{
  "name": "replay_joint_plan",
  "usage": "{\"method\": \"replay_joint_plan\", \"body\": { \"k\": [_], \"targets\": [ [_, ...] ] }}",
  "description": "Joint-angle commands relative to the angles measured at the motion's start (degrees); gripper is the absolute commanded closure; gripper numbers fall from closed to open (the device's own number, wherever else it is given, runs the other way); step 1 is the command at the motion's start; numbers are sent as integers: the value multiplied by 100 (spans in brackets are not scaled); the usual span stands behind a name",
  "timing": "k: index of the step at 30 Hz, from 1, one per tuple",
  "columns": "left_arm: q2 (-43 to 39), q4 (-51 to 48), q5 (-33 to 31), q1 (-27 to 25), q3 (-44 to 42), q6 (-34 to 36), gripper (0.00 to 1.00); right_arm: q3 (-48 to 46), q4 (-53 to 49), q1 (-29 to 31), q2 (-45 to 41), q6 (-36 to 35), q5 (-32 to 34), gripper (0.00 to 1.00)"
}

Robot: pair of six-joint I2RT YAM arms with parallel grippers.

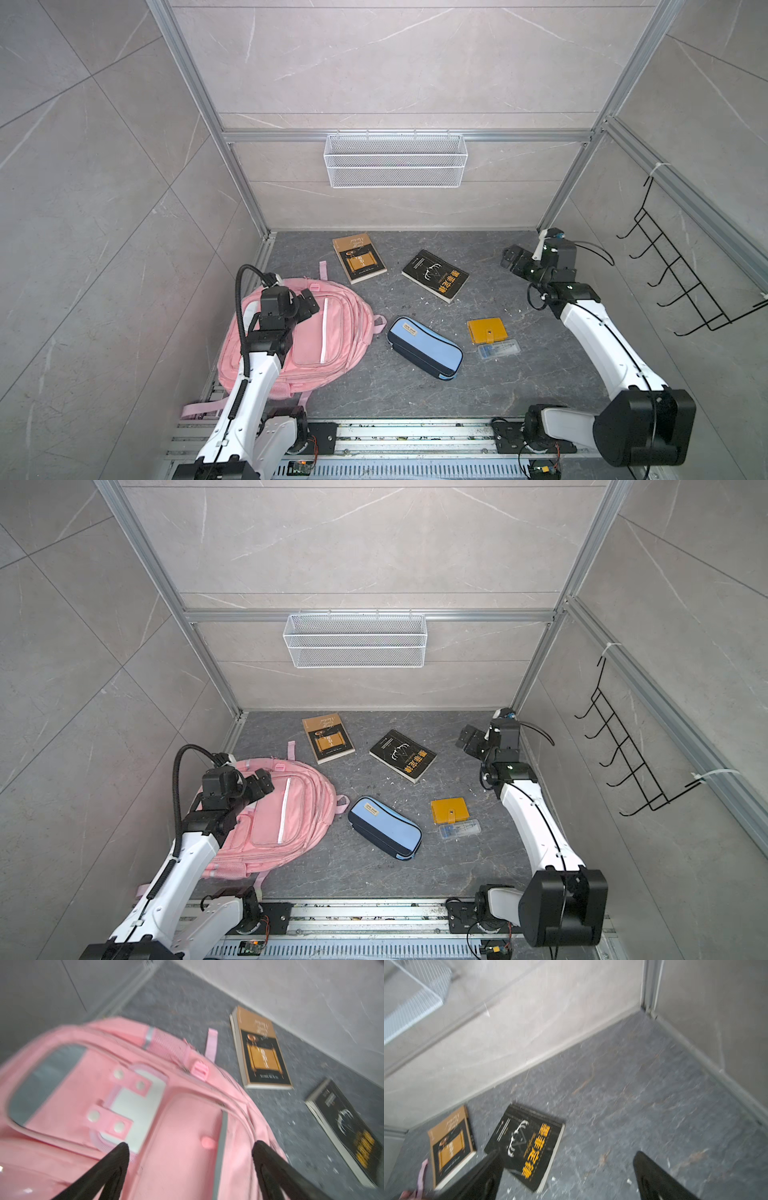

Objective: Pack the student bag

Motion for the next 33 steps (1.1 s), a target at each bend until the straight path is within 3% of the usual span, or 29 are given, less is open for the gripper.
{"method": "replay_joint_plan", "body": {
  "k": [1,4,6,11,16,22,26,33],
  "targets": [
    [90,-1458,1235,-183,348,-602,0,298,-1895,867,387,679,-390,0],
    [426,-1929,1512,-406,698,-512,0,548,-1874,1702,685,951,-481,0],
    [511,-2153,1424,-452,841,-540,5,773,-1896,2187,979,1058,-550,0],
    [753,-2043,1396,-460,872,-517,12,1339,-1854,3082,1695,1089,-824,0],
    [1134,-2022,1370,-498,1170,-430,13,1759,-1815,3532,2185,672,-1373,0],
    [1441,-1950,1321,-558,1148,-565,15,1921,-1508,3666,2602,585,-2425,0],
    [1520,-2047,1333,-575,1135,-759,14,2230,-1873,4177,2769,158,-2409,0],
    [1650,-1950,1679,-581,1119,-782,14,1347,-997,4695,2535,786,-3202,0]
  ]
}}
